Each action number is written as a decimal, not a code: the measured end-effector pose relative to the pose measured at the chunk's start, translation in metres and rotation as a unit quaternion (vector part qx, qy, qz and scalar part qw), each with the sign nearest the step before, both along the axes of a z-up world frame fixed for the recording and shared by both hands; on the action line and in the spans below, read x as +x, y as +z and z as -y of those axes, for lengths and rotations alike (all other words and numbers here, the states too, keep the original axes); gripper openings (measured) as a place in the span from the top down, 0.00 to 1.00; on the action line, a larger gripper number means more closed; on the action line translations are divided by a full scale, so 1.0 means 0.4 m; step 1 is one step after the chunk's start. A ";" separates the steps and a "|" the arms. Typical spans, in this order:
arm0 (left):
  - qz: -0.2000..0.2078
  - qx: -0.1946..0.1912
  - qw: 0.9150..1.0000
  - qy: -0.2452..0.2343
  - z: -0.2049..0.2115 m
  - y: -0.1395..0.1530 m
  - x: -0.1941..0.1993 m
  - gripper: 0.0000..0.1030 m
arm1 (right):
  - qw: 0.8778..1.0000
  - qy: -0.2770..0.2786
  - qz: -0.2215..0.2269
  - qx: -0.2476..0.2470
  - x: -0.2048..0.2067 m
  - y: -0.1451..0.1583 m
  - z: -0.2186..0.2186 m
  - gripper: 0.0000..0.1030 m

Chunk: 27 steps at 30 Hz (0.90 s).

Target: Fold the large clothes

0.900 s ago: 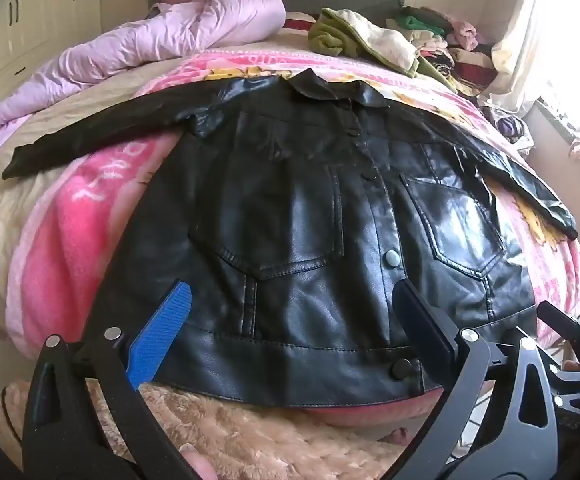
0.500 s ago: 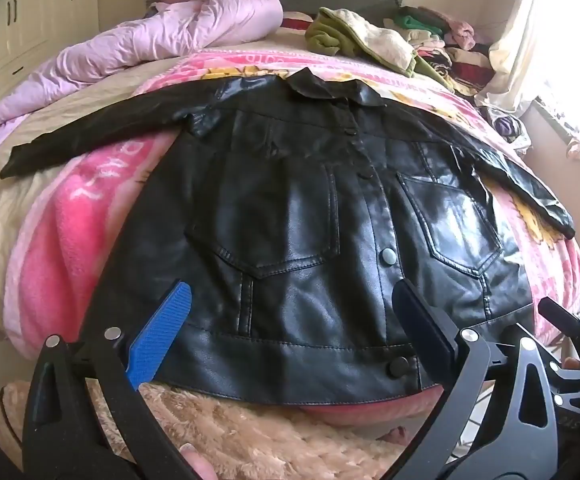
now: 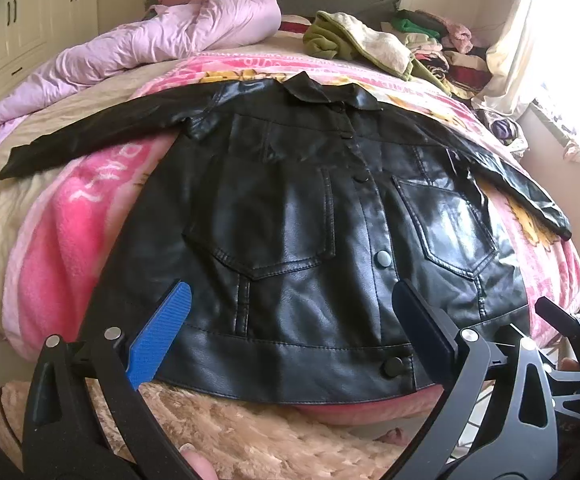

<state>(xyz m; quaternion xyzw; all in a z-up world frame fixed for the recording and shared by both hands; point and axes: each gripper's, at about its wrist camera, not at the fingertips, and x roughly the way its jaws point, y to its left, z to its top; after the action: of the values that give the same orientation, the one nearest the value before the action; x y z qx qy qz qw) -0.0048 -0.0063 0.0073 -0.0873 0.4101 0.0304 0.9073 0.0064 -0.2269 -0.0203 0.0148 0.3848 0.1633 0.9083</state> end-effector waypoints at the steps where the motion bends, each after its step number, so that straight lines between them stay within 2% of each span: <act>1: 0.000 -0.001 1.000 -0.001 0.000 0.000 0.000 0.08 | 1.000 0.000 0.000 -0.001 0.000 0.002 0.000 0.04; 27: 0.002 -0.003 1.000 -0.002 0.000 0.004 -0.001 0.08 | 1.000 0.000 0.007 -0.001 -0.008 0.011 0.001 0.04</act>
<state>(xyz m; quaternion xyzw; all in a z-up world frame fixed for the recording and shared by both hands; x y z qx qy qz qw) -0.0051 -0.0062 0.0088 -0.0889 0.4087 0.0274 0.9079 0.0031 -0.2274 -0.0159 0.0127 0.3789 0.1629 0.9109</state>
